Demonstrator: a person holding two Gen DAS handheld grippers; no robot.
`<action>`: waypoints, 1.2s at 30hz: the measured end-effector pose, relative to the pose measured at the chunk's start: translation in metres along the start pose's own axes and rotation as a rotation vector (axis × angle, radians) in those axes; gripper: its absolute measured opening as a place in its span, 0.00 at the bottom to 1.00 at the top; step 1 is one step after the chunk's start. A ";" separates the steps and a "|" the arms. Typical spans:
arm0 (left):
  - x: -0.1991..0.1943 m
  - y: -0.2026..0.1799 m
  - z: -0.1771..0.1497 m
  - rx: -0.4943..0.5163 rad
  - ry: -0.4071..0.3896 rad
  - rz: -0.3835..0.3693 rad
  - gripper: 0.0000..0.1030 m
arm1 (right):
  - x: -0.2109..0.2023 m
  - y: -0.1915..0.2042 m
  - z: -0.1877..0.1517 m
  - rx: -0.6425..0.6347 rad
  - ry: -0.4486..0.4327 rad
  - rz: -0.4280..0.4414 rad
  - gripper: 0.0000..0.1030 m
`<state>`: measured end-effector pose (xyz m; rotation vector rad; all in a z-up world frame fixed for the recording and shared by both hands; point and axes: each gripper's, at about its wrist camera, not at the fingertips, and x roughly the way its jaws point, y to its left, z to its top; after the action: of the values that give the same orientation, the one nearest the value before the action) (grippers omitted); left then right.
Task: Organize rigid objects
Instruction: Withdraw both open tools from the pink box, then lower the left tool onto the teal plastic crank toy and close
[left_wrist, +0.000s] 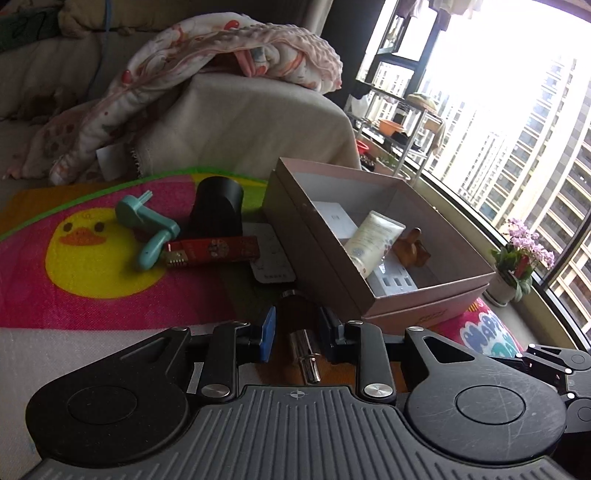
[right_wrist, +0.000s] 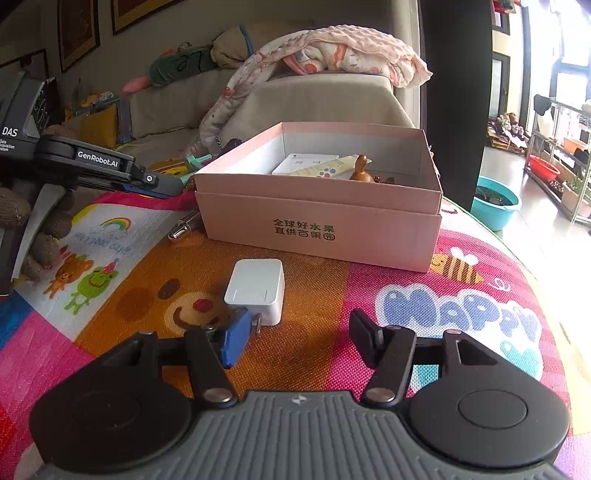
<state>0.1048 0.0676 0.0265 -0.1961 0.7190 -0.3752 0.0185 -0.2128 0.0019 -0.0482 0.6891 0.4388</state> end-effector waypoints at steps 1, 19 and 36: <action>0.006 -0.002 0.000 0.004 0.001 -0.002 0.28 | -0.001 0.000 0.000 0.004 -0.003 -0.001 0.57; 0.046 0.037 0.099 -0.100 -0.181 0.133 0.28 | 0.004 0.005 0.002 -0.025 0.017 -0.011 0.66; 0.126 0.041 0.091 0.073 0.113 0.078 0.21 | 0.007 0.006 0.002 -0.040 0.027 -0.002 0.71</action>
<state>0.2640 0.0589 0.0051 -0.0779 0.8208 -0.3391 0.0217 -0.2043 -0.0002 -0.0927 0.7062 0.4503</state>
